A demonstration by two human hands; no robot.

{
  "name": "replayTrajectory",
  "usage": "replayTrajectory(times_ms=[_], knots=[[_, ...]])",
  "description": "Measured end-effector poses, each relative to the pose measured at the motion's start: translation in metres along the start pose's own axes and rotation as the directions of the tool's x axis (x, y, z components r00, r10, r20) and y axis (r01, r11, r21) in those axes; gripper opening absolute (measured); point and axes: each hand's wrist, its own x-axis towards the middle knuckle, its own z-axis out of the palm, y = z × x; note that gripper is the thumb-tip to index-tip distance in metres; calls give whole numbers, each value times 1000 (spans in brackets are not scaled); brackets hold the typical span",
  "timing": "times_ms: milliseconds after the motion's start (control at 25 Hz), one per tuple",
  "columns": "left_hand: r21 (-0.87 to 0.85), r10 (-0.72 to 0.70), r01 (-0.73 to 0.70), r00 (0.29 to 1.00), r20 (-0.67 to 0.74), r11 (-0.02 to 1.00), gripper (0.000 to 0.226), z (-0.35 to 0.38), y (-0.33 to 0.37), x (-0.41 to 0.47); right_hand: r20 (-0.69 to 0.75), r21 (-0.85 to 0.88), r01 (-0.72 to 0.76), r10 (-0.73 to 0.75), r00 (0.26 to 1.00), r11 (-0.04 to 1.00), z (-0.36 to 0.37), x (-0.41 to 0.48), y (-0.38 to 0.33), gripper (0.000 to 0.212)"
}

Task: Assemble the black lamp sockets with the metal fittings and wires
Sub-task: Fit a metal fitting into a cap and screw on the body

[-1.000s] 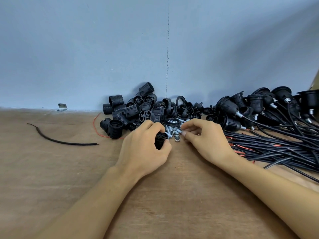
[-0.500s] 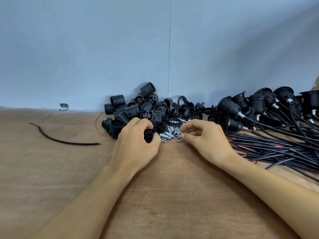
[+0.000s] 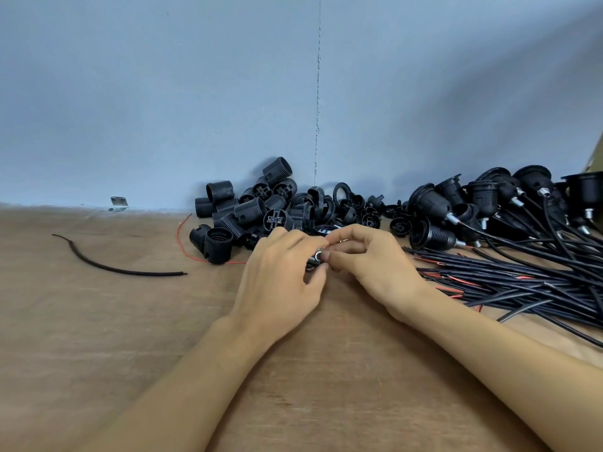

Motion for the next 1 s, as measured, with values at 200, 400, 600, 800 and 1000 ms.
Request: replayTrajectory(times_ms=[200, 400, 600, 800, 1000], knots=[[6, -44, 44, 999, 17, 999, 18, -1, -3, 2, 59, 177, -85, 76, 995, 980, -2, 5, 2, 19], [19, -127, 128, 991, -27, 992, 14, 1, -5, 2, -22, -134, 75, -79, 997, 988, -3, 8, 8, 10], [-14, -241, 242, 962, -131, 970, 16, 1, -5, 2, 235, -788, 358, -292, 927, 502, -3, 5, 10, 33], [-43, -224, 220, 966, -126, 975, 18, 4, -1, 3, 287, -806, 404, -311, 906, 433, 1, 7, 13, 27], [17, -184, 186, 978, -94, 982, 18, 4, 0, 2, 259, -823, 395, -350, 900, 407, 1, 8, 14, 22]])
